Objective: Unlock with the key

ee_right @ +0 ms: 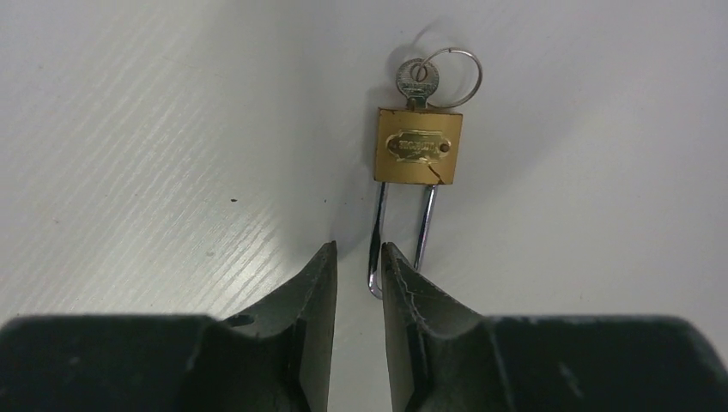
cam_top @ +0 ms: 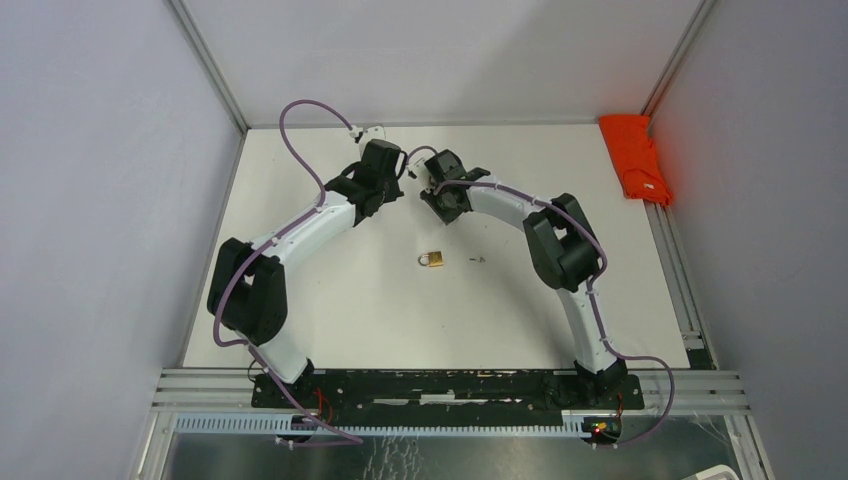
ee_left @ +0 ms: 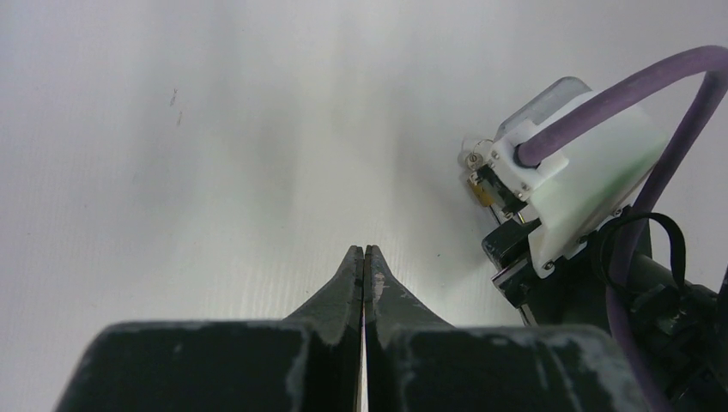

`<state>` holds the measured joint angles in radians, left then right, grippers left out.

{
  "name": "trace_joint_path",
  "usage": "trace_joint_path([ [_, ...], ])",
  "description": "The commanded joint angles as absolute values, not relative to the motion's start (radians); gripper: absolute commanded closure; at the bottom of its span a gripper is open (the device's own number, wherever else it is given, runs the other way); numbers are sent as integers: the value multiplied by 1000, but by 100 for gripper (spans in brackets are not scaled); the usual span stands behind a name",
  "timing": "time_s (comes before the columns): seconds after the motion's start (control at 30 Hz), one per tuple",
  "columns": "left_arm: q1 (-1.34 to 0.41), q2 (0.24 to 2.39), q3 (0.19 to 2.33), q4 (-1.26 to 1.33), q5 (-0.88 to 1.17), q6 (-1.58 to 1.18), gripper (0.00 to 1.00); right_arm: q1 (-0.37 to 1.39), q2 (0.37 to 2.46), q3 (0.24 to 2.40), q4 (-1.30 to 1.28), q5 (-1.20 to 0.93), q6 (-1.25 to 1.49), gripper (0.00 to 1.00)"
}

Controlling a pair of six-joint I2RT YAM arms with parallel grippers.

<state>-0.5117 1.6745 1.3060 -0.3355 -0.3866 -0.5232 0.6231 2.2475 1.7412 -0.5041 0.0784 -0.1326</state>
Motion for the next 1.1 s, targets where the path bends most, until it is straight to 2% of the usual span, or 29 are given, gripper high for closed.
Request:
trace_joint_path([
  [0.0, -511, 1632, 1318, -318, -389, -548, 98, 601, 2293, 1747, -539, 52, -85, 69],
  [0.1, -511, 1626, 1316, -319, -393, -546, 98, 587, 2299, 1754, -543, 14, -79, 74],
  [0.17, -511, 1626, 1316, -320, -393, -545, 98, 582, 2299, 1756, -545, 3, -74, 90],
  [0.23, -512, 1627, 1316, -320, -389, -545, 98, 576, 2298, 1760, -543, -38, -68, 99],
  [0.27, -512, 1628, 1317, -320, -386, -545, 98, 572, 2294, 1767, -543, -46, -63, 100],
  [0.43, -511, 1649, 1318, -311, -361, -549, 98, 526, 2246, 1764, -488, -243, -7, 100],
  [0.73, -510, 1693, 1291, -254, -276, -562, 98, 400, 2173, 1514, -121, -759, 326, 100],
  [1.0, -511, 1769, 1247, -156, -198, -553, 98, 362, 2173, 1380, 225, -963, 631, 100],
  [1.07, -511, 1790, 1245, -141, -174, -551, 98, 362, 2168, 1380, 225, -962, 631, 100],
])
